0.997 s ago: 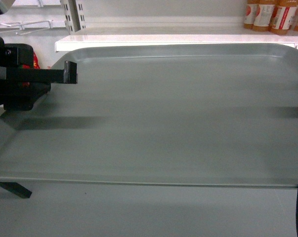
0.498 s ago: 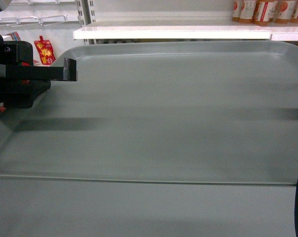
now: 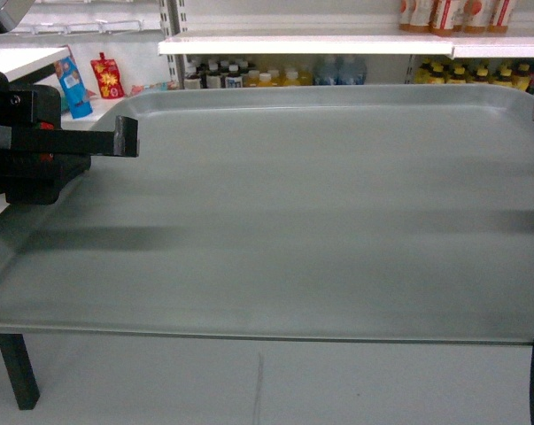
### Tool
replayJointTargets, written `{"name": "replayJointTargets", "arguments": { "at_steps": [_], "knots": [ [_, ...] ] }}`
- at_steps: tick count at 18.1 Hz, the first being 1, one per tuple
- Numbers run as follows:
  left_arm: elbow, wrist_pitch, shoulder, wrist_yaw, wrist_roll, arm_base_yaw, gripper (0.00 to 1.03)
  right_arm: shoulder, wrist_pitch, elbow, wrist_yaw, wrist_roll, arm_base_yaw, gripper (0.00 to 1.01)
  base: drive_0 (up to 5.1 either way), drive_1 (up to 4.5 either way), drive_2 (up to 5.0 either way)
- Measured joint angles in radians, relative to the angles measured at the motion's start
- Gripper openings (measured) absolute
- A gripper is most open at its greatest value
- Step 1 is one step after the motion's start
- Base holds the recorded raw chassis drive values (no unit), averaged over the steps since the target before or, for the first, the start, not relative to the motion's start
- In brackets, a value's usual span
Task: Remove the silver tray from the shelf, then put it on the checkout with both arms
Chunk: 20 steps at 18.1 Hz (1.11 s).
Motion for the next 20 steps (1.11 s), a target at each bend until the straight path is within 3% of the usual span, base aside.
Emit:
{"name": "replayJointTargets", "arguments": {
  "at_steps": [20],
  "knots": [
    [0.000,0.007,0.000,0.000,0.000,0.000,0.03,-0.001,0.006,0.000,0.000,0.000,0.000,0.03,0.0,-4.14,4.2]
  ]
}}
